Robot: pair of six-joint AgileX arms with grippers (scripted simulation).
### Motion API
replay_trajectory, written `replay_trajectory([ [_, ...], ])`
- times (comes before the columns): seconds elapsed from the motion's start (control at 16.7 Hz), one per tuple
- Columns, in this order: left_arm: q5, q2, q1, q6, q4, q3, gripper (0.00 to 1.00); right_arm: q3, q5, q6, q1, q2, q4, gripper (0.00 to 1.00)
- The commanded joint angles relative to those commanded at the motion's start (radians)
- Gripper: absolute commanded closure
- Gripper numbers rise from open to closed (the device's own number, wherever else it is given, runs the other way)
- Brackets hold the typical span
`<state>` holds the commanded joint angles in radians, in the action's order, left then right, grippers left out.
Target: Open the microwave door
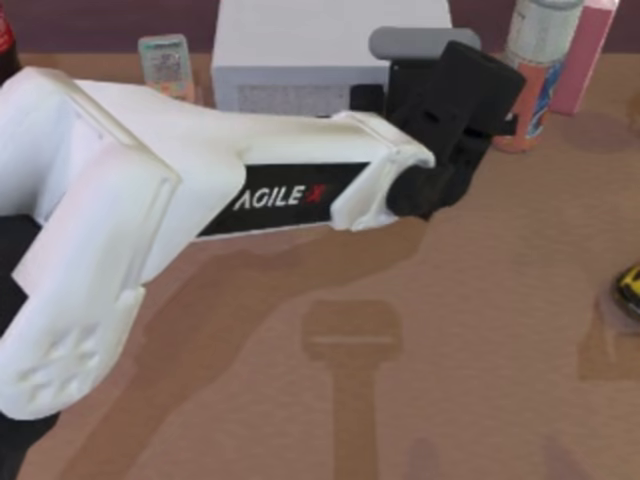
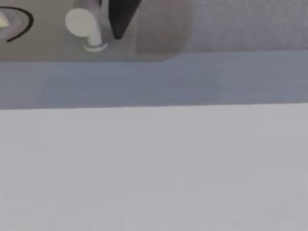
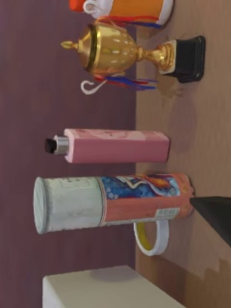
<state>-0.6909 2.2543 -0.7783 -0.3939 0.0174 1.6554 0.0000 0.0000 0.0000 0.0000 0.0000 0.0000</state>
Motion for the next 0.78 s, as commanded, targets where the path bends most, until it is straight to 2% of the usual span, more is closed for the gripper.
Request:
replay_trajectory([
  [0.18,0.0,0.0,0.0,0.0,0.0,0.0,1.0,0.0,0.0,0.0,0.0,0.0,0.0,0.0],
  [0.24,0.006,-0.017,-0.061,-0.002,0.001,-0.036,1.0,0.0,0.0,0.0,0.0,0.0,0.0,0.0],
  [0.42,0.018,-0.006,-0.058,-0.012,-0.033,-0.005,1.0,0.0,0.0,0.0,0.0,0.0,0.0,0.0],
  [0.6,0.056,0.034,-0.05,-0.047,-0.163,0.099,1.0,0.0,0.0,0.0,0.0,0.0,0.0,0.0],
  [0.78,0.114,0.087,-0.035,-0.098,-0.377,0.248,1.0,0.0,0.0,0.0,0.0,0.0,0.0,0.0],
])
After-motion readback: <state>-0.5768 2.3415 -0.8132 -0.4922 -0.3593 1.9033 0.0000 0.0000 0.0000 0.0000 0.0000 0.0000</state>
